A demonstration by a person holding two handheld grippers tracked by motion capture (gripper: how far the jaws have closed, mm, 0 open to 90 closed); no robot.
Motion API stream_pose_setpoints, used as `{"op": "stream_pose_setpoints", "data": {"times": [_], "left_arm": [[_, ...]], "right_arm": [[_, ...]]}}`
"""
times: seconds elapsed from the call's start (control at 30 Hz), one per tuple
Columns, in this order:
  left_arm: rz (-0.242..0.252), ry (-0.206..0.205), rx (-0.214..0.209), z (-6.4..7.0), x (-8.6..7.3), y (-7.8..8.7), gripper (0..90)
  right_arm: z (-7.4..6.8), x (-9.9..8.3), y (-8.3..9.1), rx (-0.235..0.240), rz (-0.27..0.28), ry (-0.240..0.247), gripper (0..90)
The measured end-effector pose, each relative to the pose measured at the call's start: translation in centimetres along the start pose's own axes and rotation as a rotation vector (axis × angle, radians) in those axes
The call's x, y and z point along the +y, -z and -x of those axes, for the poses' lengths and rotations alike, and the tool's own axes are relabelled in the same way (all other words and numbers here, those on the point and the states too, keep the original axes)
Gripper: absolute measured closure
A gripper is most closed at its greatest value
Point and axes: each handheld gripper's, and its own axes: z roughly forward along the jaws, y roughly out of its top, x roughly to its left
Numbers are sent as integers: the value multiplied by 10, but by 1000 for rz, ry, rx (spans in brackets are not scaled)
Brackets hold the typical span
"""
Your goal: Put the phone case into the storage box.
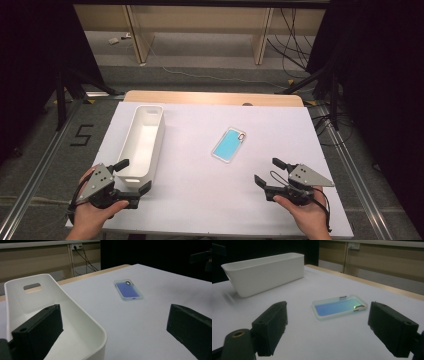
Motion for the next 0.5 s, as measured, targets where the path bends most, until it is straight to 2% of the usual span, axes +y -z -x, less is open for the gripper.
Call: {"op": "stream_pose_setpoints", "data": {"times": [0.03,0.07,0.1,0.2,0.3,0.37,0.4,0.43,0.47,0.5], "left_arm": [[-1,1,4,0,0,0,0],[-9,-2,11,1,0,1,0],[-9,6,13,1,0,2,0],[-10,8,17,0,0,2,0],[-8,2,13,-1,0,1,0],[-8,3,12,-1,0,2,0],[-8,4,12,-1,0,2,0],[-5,9,11,-1,-1,3,0],[-4,8,10,-1,-1,3,0],[-2,6,8,-1,-1,3,0]], "right_arm": [[0,-1,-1,14,6,-14,172],[1,-1,-2,4,4,2,172],[2,-1,-4,10,24,5,173],[2,-1,-3,13,-8,-2,176],[1,-1,-3,14,9,-2,215],[2,2,-2,13,12,26,303],[0,4,-3,25,10,25,409],[0,8,-5,34,-2,52,505],[0,11,-6,24,-13,69,560],[-1,15,-7,31,-45,69,656]]}}
